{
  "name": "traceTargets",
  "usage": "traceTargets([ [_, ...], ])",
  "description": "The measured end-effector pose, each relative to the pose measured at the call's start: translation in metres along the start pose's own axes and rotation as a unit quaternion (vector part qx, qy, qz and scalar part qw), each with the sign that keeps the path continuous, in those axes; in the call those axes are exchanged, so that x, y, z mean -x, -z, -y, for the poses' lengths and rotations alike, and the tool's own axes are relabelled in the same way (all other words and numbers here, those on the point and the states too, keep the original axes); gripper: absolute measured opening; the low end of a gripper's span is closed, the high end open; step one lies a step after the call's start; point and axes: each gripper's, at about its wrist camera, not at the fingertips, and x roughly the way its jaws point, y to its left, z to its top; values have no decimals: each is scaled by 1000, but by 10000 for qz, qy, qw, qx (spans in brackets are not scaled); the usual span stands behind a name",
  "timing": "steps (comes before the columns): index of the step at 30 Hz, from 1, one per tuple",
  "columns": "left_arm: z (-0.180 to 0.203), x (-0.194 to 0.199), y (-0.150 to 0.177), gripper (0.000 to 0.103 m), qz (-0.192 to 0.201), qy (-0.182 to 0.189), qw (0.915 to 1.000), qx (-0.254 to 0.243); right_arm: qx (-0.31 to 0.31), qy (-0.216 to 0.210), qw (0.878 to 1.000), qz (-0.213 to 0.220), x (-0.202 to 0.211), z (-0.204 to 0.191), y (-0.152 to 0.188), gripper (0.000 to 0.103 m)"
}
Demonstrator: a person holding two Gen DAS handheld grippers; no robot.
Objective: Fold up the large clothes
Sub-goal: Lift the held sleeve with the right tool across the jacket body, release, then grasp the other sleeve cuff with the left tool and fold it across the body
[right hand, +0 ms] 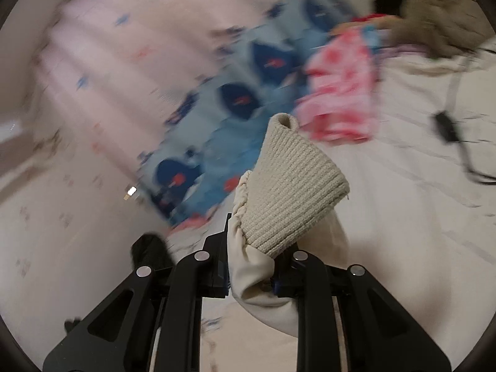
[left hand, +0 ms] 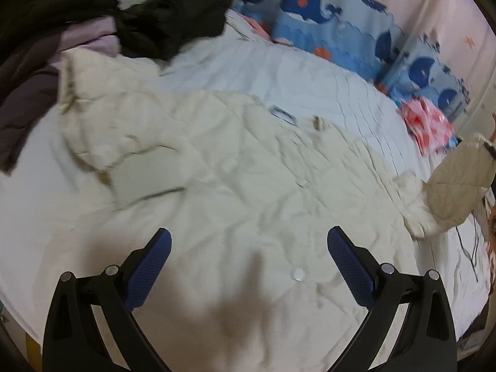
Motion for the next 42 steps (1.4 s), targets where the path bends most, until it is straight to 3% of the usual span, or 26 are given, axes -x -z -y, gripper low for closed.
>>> traceTargets([
  [6,-51,16,-7,97,136,-73,9985,517,727,-676,9929,-656,-66,-121,66,18],
  [10,-80,27,-10,97,285,-126,9963,801,1281,-972,9788,-1270,-113,-185,143,18],
  [13,-96,32,-11,97,336,-147,9946,966,1541,-1090,9666,-1731,-140,-212,204,18],
  [18,-117,36,-9,97,372,-183,9926,1140,1879,-1014,9371,-2763,-193,-221,328,18],
  [20,-121,36,-9,97,369,-175,9920,1193,1995,-964,9165,-3331,-212,-216,379,19],
  [22,-124,37,-10,97,380,-171,9916,1227,2124,-734,8908,-3950,-228,-209,427,31],
  [24,-124,36,-9,97,370,-168,9917,1218,2108,-604,8735,-4346,-236,-206,448,46],
  [25,-124,36,-9,97,363,-161,9918,1213,2125,-635,8691,-4421,-234,-210,453,53],
  [28,-121,35,-9,97,364,-156,9923,1172,2082,-1015,8741,-4270,-218,-227,434,70],
  [31,-117,33,-9,97,361,-157,9926,1145,1891,-1319,8958,-3799,-187,-235,392,78],
  [32,-115,33,-9,97,372,-150,9927,1140,1817,-1306,9081,-3541,-172,-233,371,80],
  [33,-112,33,-9,97,415,-152,9928,1109,1760,-1138,9222,-3250,-156,-224,349,83],
  [36,-92,32,-14,97,703,-196,9937,852,1766,-478,9447,-2722,-123,-191,306,86],
  [39,-55,15,-30,97,687,120,9963,492,1491,263,9572,-2467,-100,-133,274,87],
  [42,-8,-4,-44,97,787,137,9967,-120,1083,606,9638,-2360,-93,-81,252,87],
])
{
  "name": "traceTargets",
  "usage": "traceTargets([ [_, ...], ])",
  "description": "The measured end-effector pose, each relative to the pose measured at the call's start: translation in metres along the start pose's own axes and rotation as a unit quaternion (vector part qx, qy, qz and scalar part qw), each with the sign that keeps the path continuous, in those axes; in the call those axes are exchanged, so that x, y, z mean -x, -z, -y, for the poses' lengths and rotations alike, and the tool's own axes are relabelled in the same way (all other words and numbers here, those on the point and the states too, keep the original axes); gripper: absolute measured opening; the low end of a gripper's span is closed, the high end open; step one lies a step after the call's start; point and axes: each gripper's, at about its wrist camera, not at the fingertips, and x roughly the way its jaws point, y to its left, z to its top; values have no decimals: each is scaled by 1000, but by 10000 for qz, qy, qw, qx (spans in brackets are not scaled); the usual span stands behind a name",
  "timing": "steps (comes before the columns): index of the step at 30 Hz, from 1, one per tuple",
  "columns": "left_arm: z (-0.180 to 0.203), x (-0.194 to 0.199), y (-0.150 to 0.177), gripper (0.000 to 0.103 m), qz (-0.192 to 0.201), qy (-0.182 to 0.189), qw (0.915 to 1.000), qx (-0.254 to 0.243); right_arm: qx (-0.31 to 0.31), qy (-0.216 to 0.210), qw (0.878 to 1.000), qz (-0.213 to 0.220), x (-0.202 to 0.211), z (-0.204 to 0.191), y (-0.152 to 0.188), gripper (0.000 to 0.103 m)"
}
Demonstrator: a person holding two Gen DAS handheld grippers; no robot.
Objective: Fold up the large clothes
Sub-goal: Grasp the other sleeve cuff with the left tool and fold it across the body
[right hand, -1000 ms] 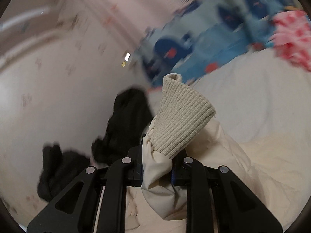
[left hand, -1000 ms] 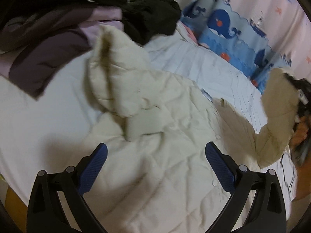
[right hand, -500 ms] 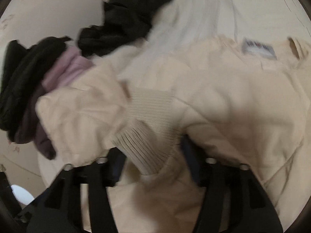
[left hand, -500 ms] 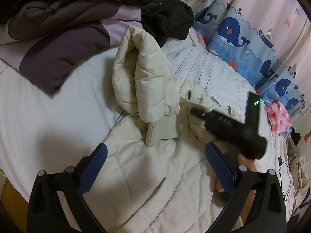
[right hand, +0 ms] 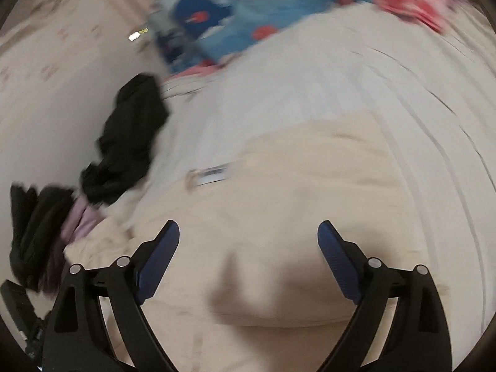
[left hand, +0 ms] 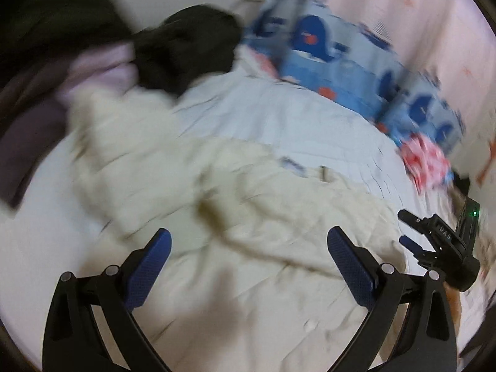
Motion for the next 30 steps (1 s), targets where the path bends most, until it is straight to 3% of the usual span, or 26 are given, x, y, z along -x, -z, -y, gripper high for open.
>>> traceTargets([
  [2,26,-26,-5,97,-55,-121,9990,-417,-294,66,9995,-49,-2,30,2,87],
  [4,38,-69,-6,97,-431,-276,9976,-469,-557,-63,9982,-227,-12,52,10,88],
  [7,34,-138,9,97,-1312,-533,9896,-241,-304,91,9987,-390,-24,54,17,88],
  [9,36,-159,18,97,-1462,-828,9848,-437,-39,250,9987,-450,-22,51,21,89],
  [12,37,-139,7,97,-1448,-502,9867,-547,23,260,9987,-444,-17,49,26,89],
  [15,19,-80,-17,97,-986,-288,9928,-617,-101,-21,9994,-341,-6,47,27,89],
  [18,-25,-10,-37,97,-613,-167,9962,-603,-242,-881,9954,-280,12,28,31,89],
  [21,-71,21,-43,97,-639,-131,9973,-343,-121,-1449,9889,-299,23,-7,51,96],
  [25,-129,8,-30,97,-1183,47,9915,530,-27,-2099,9746,-784,4,-38,85,96],
  [29,-129,-20,-10,97,-1388,304,9857,908,449,-1980,9717,-1205,-18,-58,112,96],
  [30,-127,-30,-9,97,-1386,131,9853,995,465,-1965,9710,-1281,-22,-60,115,96],
])
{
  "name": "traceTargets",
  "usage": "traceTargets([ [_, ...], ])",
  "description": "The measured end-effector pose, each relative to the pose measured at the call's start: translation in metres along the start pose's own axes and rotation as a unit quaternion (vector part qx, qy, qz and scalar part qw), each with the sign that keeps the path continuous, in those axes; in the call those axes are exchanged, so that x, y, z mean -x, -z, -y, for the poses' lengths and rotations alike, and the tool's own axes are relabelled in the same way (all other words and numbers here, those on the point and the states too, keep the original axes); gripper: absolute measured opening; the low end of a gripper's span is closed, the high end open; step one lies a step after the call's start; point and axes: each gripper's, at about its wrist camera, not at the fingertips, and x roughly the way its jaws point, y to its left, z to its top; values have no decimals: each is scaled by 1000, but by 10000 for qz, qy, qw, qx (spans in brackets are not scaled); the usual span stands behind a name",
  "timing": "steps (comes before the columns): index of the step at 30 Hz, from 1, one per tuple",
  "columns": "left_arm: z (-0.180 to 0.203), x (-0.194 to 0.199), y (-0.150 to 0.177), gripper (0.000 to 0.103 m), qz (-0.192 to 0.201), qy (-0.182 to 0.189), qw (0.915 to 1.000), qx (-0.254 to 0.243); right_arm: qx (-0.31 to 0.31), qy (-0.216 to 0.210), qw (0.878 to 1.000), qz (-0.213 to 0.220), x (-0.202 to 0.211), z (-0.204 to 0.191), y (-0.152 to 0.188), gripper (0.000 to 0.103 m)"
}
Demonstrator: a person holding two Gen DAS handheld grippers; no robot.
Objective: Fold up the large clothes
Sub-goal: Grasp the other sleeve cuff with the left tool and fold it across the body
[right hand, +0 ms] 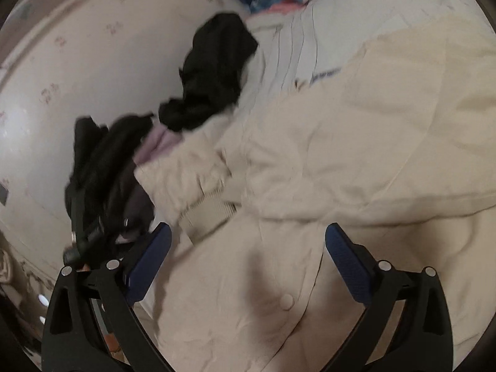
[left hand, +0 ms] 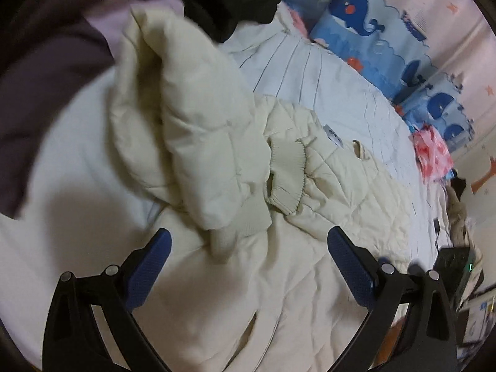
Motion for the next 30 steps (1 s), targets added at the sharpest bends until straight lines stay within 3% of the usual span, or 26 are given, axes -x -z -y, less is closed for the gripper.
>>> traceTargets([
  [1,5,-8,4,93,29,-180,9998,56,-42,-4,10000,-47,-2,4,2,96],
  [3,5,-22,4,69,-4,-466,9988,151,-170,-41,9998,-27,-4,7,1,96],
  [4,2,-32,5,40,-129,-396,9988,270,-238,-88,9997,-1,-6,8,-1,96],
  [5,-1,-38,6,21,-195,-290,9987,379,-330,-159,9993,41,-3,11,-2,96],
  [7,-1,-39,8,15,-45,-240,9987,444,-432,-250,9987,93,-6,10,-10,96],
  [10,7,-22,8,13,152,435,9970,629,-413,-345,9985,37,-11,5,-11,96],
  [12,14,-6,9,13,352,1107,9902,777,-372,-598,9974,-137,-18,-1,-8,96],
  [15,25,16,11,13,559,2003,9744,855,-603,-1441,9866,-466,-33,-6,-1,96],
  [16,27,18,12,13,558,2169,9706,878,-811,-1886,9769,-591,-39,-6,2,96],
  [18,32,20,16,13,561,2542,9615,877,-1052,-2381,9629,-714,-46,-8,5,96],
  [21,42,15,20,13,447,2837,9546,795,-1268,-2805,9481,-792,-59,-15,3,96],
  [26,55,14,28,13,313,2782,9589,460,-2022,-3249,9217,-637,-91,-9,-8,95],
  [27,58,13,30,13,294,2713,9612,397,-2174,-3337,9159,-499,-97,-9,-11,92],
  [28,55,16,30,13,283,2669,9626,358,-2330,-3383,9112,-308,-102,-8,-15,70],
  [29,57,14,32,13,265,2593,9650,298,-2349,-3308,9137,-235,-107,-10,-21,61],
  [30,56,15,33,13,259,2493,9678,226,-2324,-3191,9185,-222,-111,-13,-26,45],
])
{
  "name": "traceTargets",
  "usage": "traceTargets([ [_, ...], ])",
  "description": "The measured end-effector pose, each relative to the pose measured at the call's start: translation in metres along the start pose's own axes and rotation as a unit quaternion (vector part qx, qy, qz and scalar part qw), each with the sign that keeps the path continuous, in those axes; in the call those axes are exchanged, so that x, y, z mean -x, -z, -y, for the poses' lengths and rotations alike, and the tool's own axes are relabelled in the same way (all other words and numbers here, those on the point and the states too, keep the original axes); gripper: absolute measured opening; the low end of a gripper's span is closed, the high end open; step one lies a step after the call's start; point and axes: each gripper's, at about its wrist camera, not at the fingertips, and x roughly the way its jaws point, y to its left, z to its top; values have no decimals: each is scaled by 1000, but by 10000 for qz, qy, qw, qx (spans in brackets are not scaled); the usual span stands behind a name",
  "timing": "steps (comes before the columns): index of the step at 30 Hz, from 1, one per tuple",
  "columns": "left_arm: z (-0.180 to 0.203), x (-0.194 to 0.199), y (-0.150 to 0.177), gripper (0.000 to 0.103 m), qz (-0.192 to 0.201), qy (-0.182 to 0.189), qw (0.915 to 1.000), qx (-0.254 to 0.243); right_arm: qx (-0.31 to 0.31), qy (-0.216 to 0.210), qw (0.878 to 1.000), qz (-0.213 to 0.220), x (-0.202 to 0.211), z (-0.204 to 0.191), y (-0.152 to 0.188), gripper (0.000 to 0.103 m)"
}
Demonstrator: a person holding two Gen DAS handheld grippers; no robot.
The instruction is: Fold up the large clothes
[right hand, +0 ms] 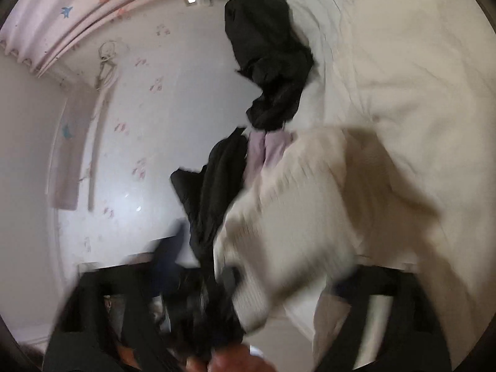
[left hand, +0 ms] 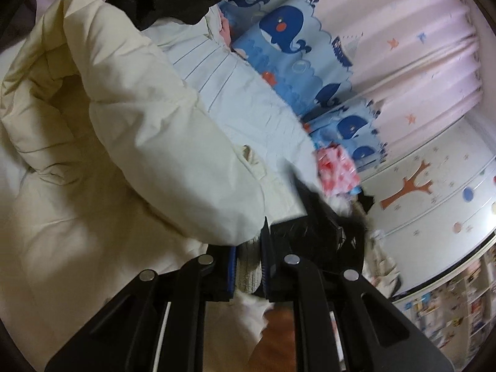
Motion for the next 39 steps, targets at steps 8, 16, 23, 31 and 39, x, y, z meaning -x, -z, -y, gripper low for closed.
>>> traceTargets([
  [8,-2,60,-10,22,246,66,9987,-439,1427,1450,9787,277,-14,-84,-46,17],
  [16,-50,107,-37,46,1134,-133,9927,396,3456,3022,8861,633,50,-239,-80,17],
  [23,-51,64,-42,46,845,-419,9947,401,3615,4574,8118,320,143,-215,-104,17],
  [31,-34,-30,-52,46,239,-1129,9933,-35,3178,5849,7444,-522,208,-73,-106,19],
  [39,-44,-98,-51,47,-172,-2086,9754,-694,3162,6208,7150,585,261,-110,-100,53],
])
